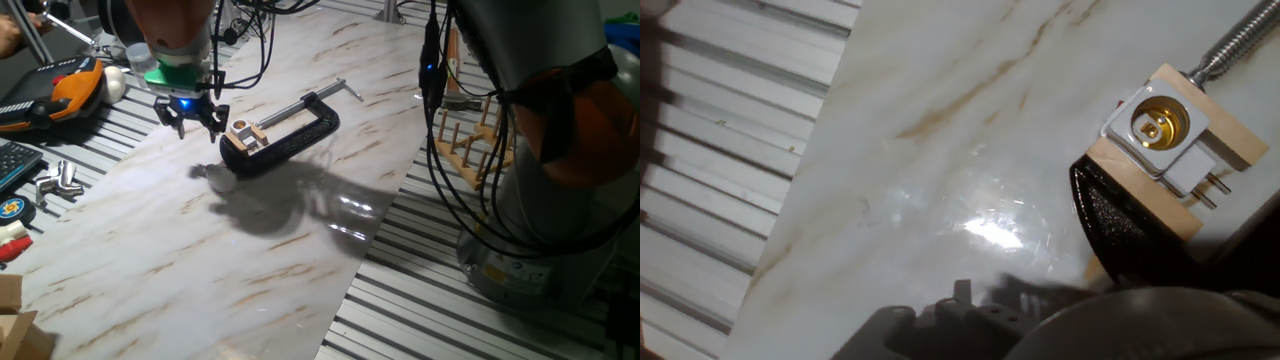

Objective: Take out the light bulb by rotating it

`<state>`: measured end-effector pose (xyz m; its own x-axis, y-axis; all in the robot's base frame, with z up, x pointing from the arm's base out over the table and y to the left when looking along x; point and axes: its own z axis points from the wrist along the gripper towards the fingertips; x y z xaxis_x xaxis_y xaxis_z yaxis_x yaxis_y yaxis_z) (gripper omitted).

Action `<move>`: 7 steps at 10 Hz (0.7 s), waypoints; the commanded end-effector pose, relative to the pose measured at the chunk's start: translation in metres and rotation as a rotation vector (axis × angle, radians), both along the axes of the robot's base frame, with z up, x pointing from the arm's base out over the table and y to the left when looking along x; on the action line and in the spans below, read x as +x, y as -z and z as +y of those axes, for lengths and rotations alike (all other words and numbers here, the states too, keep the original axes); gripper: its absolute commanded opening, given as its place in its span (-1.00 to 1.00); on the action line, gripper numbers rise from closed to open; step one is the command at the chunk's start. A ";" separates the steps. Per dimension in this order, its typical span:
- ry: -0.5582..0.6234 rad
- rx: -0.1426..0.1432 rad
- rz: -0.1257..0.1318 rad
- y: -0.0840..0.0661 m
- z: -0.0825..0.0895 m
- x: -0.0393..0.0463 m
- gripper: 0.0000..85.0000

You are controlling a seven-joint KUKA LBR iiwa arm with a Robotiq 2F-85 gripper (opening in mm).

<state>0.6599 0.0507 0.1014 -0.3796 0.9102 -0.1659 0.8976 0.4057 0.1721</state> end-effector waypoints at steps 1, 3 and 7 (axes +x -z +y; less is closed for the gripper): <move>-0.014 -0.007 0.001 -0.002 -0.001 0.0002 0.20; -0.062 -0.006 0.020 -0.012 -0.004 0.0009 -0.20; -0.123 0.000 0.041 -0.028 -0.011 0.0005 -1.00</move>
